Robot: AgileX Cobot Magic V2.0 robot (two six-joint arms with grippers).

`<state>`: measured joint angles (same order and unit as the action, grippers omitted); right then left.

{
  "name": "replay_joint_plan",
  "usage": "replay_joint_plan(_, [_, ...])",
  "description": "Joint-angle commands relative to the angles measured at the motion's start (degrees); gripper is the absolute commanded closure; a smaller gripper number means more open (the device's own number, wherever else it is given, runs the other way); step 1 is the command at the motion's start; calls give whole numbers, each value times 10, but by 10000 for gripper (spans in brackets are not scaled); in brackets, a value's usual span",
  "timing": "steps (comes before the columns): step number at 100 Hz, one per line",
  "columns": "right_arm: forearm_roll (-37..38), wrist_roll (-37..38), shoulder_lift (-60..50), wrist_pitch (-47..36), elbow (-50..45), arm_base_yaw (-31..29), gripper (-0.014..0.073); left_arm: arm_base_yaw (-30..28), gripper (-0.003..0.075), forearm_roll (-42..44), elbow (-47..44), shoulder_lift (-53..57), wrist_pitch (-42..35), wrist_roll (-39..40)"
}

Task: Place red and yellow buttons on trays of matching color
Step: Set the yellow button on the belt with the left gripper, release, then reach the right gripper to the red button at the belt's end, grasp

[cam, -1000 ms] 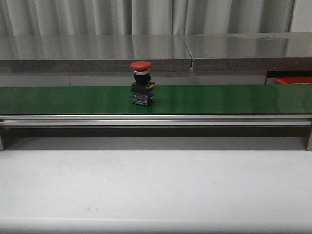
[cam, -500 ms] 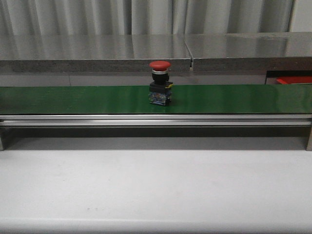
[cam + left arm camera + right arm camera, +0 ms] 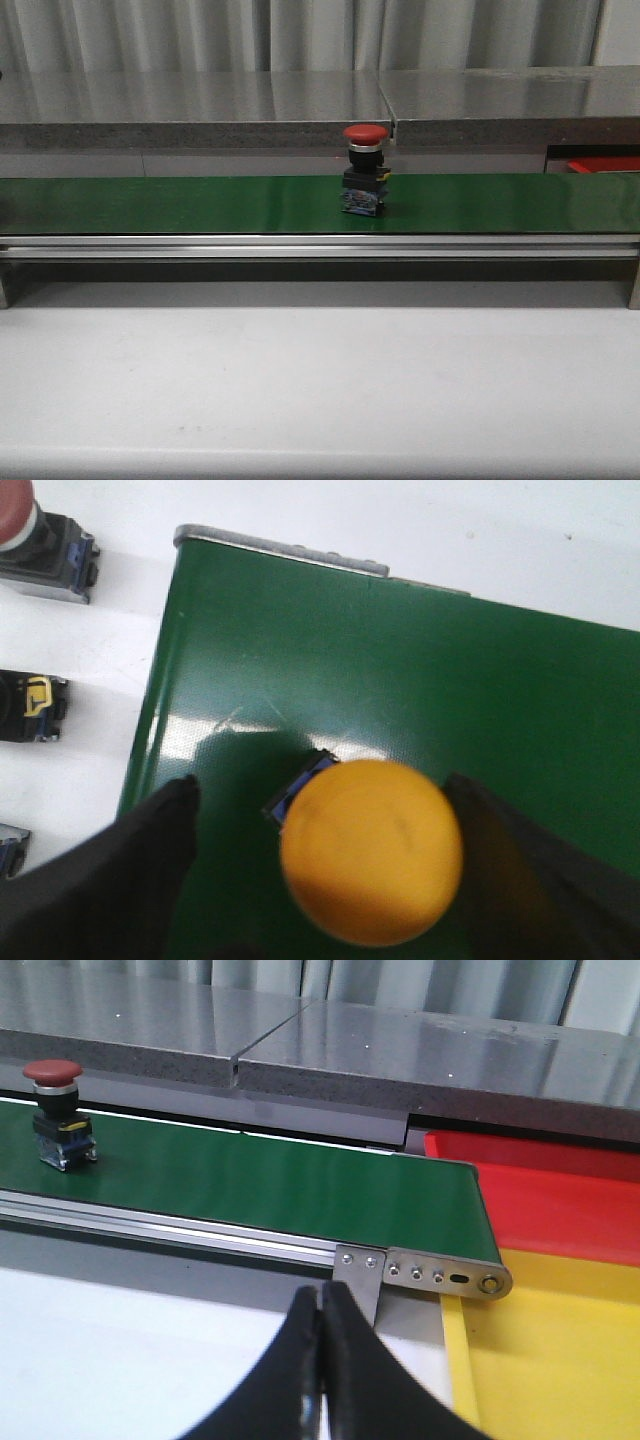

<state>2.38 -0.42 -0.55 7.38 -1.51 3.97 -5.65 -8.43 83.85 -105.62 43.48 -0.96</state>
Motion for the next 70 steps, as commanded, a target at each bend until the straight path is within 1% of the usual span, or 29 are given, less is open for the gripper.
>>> replay_joint_plan(1, [6, -1, -10, -49, 0, 1, 711, 5, 64, -20, 23, 30, -27, -9])
replay_joint_plan(6, [6, -1, -10, -49, 0, 1, 711, 8, 34, -23, 30, 30, -25, -11])
replay_joint_plan(29, [6, -1, -10, -49, 0, 1, 711, 33, 59, -26, 72, 58, -26, -12])
replay_joint_plan(56, [6, -1, -10, -49, 0, 1, 711, 83, 59, -25, 67, 178, -37, -40])
replay_joint_plan(70, [6, -1, -10, -49, 0, 1, 711, 103, 59, -24, 27, 260, -61, -42])
